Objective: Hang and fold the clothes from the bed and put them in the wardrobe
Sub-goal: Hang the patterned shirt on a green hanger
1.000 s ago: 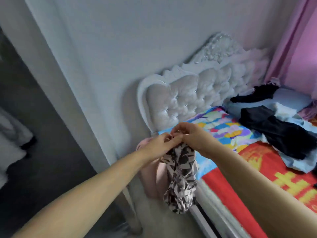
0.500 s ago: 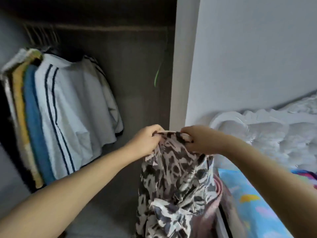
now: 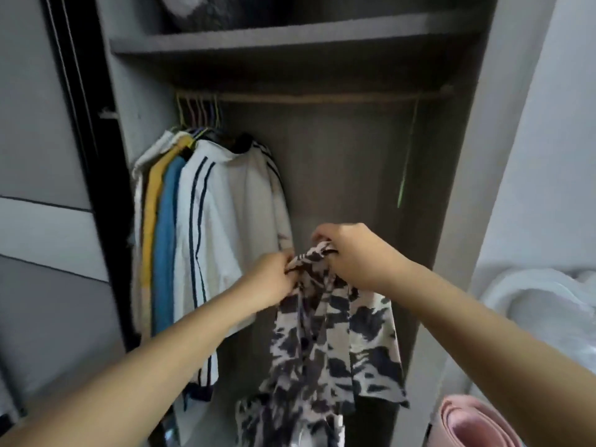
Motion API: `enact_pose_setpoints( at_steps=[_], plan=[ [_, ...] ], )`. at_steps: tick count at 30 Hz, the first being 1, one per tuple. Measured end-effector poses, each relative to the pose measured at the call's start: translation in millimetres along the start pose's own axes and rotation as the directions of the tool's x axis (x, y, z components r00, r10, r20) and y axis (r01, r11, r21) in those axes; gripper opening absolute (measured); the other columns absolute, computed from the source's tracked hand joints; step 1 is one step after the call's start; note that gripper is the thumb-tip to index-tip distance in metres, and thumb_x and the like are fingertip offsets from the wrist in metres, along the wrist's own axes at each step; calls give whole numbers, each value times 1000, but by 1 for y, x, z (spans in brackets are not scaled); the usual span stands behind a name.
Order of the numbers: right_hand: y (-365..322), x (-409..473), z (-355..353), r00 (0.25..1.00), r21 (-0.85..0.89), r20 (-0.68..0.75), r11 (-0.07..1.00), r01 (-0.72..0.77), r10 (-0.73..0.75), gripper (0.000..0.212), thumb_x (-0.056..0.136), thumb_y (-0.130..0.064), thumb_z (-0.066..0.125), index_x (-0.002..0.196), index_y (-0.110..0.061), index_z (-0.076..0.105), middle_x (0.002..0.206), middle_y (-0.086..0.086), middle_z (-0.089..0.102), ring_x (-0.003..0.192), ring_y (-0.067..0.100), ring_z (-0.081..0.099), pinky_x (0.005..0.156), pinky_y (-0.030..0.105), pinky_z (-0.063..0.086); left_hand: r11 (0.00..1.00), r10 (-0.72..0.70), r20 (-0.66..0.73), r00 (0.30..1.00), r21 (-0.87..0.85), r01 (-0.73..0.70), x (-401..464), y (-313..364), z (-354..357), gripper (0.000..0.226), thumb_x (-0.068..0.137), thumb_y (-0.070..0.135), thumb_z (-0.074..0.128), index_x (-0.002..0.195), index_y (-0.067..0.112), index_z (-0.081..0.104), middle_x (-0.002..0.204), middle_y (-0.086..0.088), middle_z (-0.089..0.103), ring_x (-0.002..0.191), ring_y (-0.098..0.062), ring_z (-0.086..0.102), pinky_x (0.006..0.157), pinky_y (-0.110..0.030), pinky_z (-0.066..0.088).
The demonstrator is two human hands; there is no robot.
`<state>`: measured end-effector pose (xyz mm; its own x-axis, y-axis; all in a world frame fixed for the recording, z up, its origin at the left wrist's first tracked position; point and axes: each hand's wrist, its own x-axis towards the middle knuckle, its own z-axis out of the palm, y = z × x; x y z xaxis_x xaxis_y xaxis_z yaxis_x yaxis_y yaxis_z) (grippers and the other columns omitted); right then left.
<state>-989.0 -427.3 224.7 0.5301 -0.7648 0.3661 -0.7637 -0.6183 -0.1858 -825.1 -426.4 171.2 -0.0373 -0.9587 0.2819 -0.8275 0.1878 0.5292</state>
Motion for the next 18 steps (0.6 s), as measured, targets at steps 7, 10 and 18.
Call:
enact_pose_setpoints(
  at_steps=[7,10,18],
  plan=[
    [0,73,12,950,-374,155,906,-199,272,23,93,-20,43,114,-16,52,114,6,60,100,29,58,77,35,48,972,-24,-379,925,-225,-67,101,-63,-45,12,93,6,42,90,18,46,72,0,53,58,-11,51,50,-24,37],
    [-2,102,-6,924,-326,285,932,-158,256,37,96,-35,47,126,-14,51,124,6,58,111,26,55,85,32,43,913,18,-421,907,-364,-186,141,-63,-60,24,92,4,43,90,21,59,71,7,58,54,4,54,48,-7,37],
    [114,164,-78,518,35,-377,570,-821,768,67,96,-36,52,148,-6,21,146,24,34,132,41,37,103,44,38,851,246,-279,928,-396,-345,190,-40,-40,24,88,3,50,98,11,70,92,0,68,87,-13,58,68,-15,37]
  ],
)
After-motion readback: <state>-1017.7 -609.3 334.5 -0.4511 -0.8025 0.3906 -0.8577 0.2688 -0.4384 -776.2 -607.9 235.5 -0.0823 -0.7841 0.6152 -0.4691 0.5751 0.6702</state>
